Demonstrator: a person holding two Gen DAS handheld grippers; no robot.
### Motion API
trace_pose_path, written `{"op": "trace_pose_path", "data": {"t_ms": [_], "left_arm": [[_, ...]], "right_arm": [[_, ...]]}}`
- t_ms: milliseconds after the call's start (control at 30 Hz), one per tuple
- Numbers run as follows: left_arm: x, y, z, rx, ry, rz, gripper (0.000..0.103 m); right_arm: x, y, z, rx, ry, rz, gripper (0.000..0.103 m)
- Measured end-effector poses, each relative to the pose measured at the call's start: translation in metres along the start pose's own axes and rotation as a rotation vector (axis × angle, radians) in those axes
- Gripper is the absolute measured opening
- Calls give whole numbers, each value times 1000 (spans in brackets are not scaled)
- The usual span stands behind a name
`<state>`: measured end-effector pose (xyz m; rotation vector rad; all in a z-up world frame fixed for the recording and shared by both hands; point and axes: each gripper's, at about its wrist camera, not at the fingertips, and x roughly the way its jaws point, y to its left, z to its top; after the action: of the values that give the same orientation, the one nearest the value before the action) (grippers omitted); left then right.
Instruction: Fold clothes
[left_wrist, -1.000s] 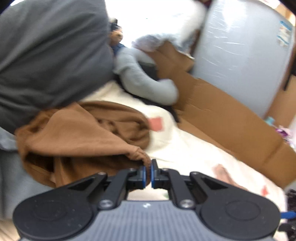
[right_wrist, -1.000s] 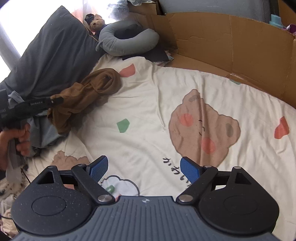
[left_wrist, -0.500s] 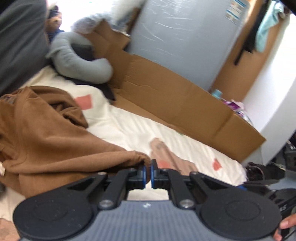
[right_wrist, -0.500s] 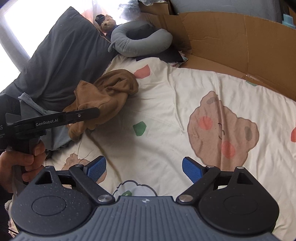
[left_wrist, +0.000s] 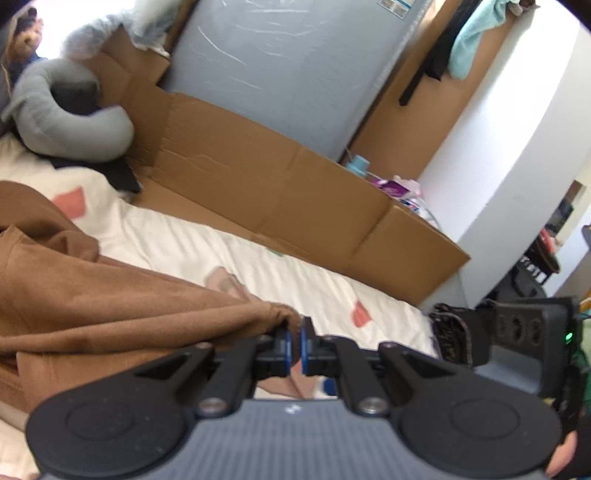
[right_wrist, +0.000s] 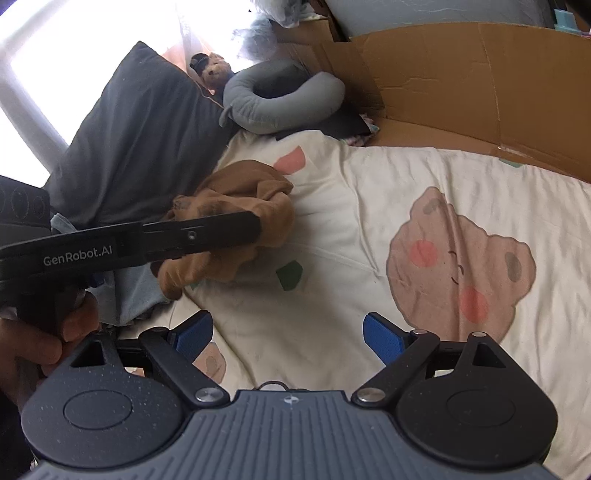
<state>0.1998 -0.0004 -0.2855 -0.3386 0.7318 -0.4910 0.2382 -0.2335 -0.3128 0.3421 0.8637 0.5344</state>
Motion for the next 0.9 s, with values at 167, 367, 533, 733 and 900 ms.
{"op": "trace_pose_path", "data": {"t_ms": [167,367,533,733,900], "left_arm": [[14,-15,7,22,48,-76,4],[32,-14,12,13,128,-39,42],[17,9,3,-27,143,-9,60],[-10,50,-7,-83,148,86,61],[-33,87,-14,-65,154,226,62]], "right_arm": [[5,3,-3,0,-61,79,82],[14,-4,-5,29,-69,59,77],[28,-20,-14,77,-8,13,77],[43,-33,-24,107,54,-23,77],[50,-31,-30,67,88,-31,77]]}}
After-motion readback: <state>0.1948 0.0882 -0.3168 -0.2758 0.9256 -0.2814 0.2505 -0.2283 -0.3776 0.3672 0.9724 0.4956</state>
